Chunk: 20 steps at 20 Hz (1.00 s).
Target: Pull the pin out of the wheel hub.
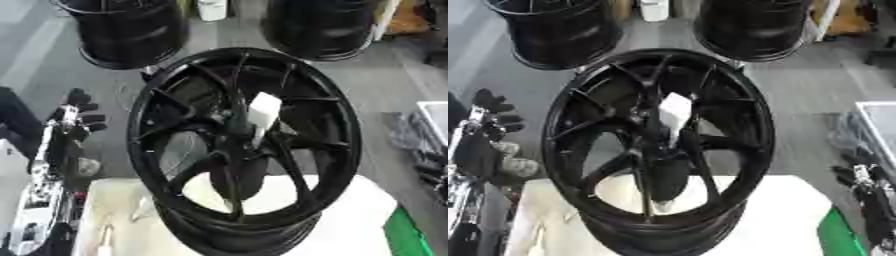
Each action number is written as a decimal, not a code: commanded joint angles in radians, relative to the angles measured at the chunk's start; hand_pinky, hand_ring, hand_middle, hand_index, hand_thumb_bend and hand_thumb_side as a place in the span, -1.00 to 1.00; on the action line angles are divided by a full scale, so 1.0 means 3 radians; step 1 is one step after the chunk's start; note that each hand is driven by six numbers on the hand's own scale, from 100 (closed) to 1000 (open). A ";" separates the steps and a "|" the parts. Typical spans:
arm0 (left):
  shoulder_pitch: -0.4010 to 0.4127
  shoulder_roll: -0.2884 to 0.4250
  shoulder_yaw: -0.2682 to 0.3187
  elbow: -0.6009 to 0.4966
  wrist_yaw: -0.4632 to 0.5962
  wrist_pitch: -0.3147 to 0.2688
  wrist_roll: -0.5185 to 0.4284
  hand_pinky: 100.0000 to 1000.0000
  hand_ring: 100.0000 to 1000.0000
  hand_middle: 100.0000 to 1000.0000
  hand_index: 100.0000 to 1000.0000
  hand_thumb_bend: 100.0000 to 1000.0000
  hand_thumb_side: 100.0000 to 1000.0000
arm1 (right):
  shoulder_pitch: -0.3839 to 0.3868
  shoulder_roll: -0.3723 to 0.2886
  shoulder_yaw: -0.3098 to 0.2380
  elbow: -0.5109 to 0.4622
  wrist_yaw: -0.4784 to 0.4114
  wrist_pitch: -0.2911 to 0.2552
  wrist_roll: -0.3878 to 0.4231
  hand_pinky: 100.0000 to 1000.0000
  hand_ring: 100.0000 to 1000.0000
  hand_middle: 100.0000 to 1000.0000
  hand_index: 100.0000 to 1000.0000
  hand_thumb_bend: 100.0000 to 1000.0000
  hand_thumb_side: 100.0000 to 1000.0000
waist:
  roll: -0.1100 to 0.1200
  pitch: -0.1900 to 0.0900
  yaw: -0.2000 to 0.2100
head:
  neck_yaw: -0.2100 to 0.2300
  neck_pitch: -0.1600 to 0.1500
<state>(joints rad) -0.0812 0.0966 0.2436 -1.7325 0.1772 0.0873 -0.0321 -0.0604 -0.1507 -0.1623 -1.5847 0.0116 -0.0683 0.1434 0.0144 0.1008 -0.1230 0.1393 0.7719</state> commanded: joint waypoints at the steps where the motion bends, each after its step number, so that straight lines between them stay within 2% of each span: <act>1: -0.0022 0.0053 -0.0006 -0.0078 -0.0002 0.0002 -0.0016 0.23 0.13 0.17 0.43 -0.03 0.18 | -0.0155 -0.0196 -0.0051 -0.0123 -0.0017 -0.0048 -0.0017 0.71 0.59 0.73 1.00 -1.00 0.29 | -0.0022 -0.0037 0.0005 | 0.0006 -0.0006; 6: -0.0005 0.0069 -0.0016 -0.0072 -0.0010 0.0007 -0.0028 0.23 0.13 0.17 0.43 -0.04 0.18 | -0.0683 -0.0676 0.0011 -0.0236 -0.0026 -0.0184 0.0019 0.69 0.58 0.72 1.00 -1.00 -0.11 | -0.0043 -0.0049 0.0021 | -0.0017 -0.0006; 7: -0.0003 0.0071 -0.0018 -0.0071 -0.0010 0.0007 -0.0031 0.23 0.13 0.17 0.43 -0.04 0.18 | -0.0803 -0.0784 0.0048 -0.0255 -0.0033 -0.0216 0.0043 0.69 0.58 0.72 1.00 -1.00 -0.11 | -0.0044 -0.0049 0.0028 | -0.0026 -0.0006; 8: -0.0001 0.0072 -0.0021 -0.0070 -0.0011 0.0008 -0.0033 0.23 0.13 0.17 0.43 -0.04 0.18 | -0.0904 -0.0877 0.0085 -0.0271 -0.0040 -0.0247 0.0070 0.67 0.58 0.71 0.98 -1.00 -0.23 | -0.0045 -0.0050 0.0035 | -0.0038 -0.0006; 9: 0.0000 0.0074 -0.0023 -0.0069 -0.0011 0.0009 -0.0036 0.23 0.13 0.17 0.43 -0.04 0.18 | -0.1008 -0.0979 0.0132 -0.0283 -0.0043 -0.0282 0.0108 0.68 0.58 0.72 0.98 -1.00 -0.19 | -0.0045 -0.0049 0.0042 | -0.0049 -0.0006; 11: 0.0006 0.0077 -0.0031 -0.0065 -0.0014 0.0012 -0.0044 0.23 0.13 0.17 0.43 -0.03 0.18 | -0.1331 -0.1286 0.0326 -0.0339 -0.0042 -0.0406 0.0263 0.64 0.58 0.70 0.94 -1.00 -0.42 | -0.0048 -0.0048 0.0070 | -0.0090 -0.0006; 14: 0.0014 0.0082 -0.0043 -0.0061 -0.0020 0.0016 -0.0058 0.22 0.13 0.17 0.43 -0.04 0.18 | -0.1773 -0.1647 0.0672 -0.0330 -0.0092 -0.0606 0.0589 0.62 0.58 0.72 0.92 -1.00 -0.58 | -0.0057 -0.0046 0.0099 | -0.0147 -0.0006; 17: 0.0017 0.0091 -0.0055 -0.0058 -0.0026 0.0019 -0.0072 0.22 0.13 0.17 0.43 -0.04 0.18 | -0.2140 -0.1825 0.1024 -0.0235 -0.0195 -0.0765 0.0955 0.62 0.58 0.73 0.93 -1.00 -0.69 | -0.0066 -0.0046 0.0112 | -0.0191 -0.0006; 20: 0.0020 0.0099 -0.0061 -0.0057 -0.0033 0.0021 -0.0082 0.22 0.13 0.17 0.43 -0.04 0.18 | -0.2458 -0.1867 0.1384 -0.0078 -0.0316 -0.0866 0.1365 0.62 0.58 0.74 0.96 -1.00 -0.74 | -0.0074 -0.0049 0.0128 | -0.0226 -0.0006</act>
<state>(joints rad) -0.0700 0.0991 0.2290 -1.7324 0.1740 0.0957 -0.0517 -0.7753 -0.6732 0.2216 -1.6181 -0.0652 -0.3149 0.5091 -0.0060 0.0994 -0.0840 0.0770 0.7719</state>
